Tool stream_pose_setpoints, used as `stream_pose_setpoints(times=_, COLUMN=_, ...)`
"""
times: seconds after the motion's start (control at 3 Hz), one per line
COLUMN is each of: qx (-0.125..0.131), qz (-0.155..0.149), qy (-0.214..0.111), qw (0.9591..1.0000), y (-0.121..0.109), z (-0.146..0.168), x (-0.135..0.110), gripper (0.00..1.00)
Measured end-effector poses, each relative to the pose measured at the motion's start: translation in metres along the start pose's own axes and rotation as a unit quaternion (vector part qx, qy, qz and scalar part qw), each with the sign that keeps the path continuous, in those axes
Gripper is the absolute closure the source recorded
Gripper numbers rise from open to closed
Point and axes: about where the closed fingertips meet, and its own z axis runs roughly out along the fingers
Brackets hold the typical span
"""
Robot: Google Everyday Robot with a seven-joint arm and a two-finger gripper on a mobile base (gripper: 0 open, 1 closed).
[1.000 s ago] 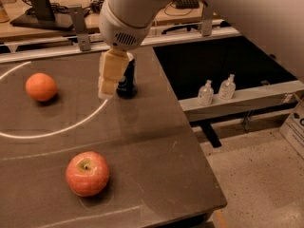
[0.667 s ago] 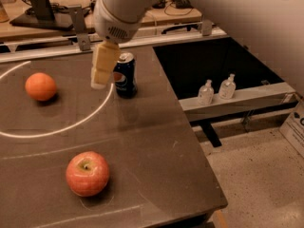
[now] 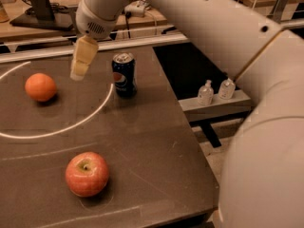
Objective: Move orange near apple
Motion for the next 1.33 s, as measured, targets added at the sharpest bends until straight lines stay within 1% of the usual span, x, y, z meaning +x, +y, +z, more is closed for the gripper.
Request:
stream_pose_setpoints(times=0.33, qx=-0.007, qz=0.039, qy=-0.022, qw=0.999, y=0.007, z=0.037, x=-0.006, gripper=0.0)
stream_pose_setpoints(times=0.67, qx=-0.006, qz=0.054, qy=-0.039, qw=0.9978, y=0.016, z=0.07, x=-0.007, gripper=0.0)
stream_pose_setpoints(times=1.0, qx=-0.024, qz=0.049, qy=-0.055, qw=0.997, y=0.019, z=0.109, x=-0.017, gripper=0.0)
stream_pose_setpoints(times=1.33, qx=-0.042, qz=0.04, qy=-0.061, qw=0.9965, y=0.015, z=0.124, x=-0.029, gripper=0.0)
